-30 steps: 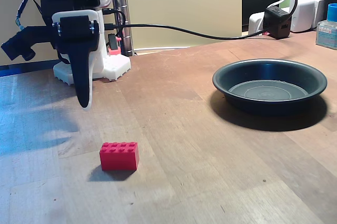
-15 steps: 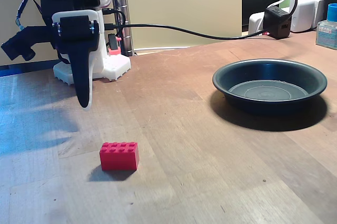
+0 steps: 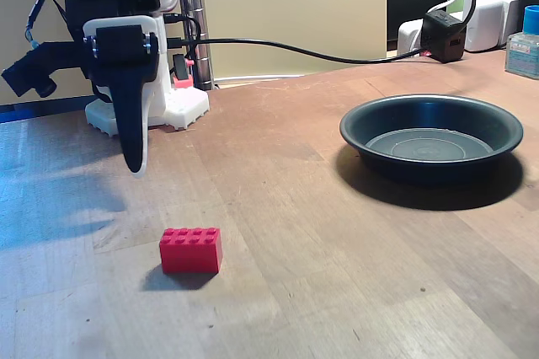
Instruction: Grasp a lego block and put it in the bin.
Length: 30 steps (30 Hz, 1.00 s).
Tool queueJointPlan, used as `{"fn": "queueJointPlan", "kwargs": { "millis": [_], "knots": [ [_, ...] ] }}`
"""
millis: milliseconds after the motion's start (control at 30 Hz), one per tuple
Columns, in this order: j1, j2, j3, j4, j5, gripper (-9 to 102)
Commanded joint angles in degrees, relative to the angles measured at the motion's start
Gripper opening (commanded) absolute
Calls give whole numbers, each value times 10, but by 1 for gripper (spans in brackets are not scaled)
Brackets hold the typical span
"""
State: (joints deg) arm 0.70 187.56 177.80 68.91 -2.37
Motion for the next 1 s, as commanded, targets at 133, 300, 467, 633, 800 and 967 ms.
{"fn": "queueJointPlan", "kwargs": {
  "millis": [133,300,467,633,800,967],
  "knots": [
    [0,18,-7,-2,-33,0],
    [6,16,-55,2,-56,0],
    [4,-62,-113,2,-56,0],
    [4,-235,-255,54,-56,0],
    [-18,-389,-417,126,-56,0],
    [-56,-519,-560,155,-48,0]
  ]
}}
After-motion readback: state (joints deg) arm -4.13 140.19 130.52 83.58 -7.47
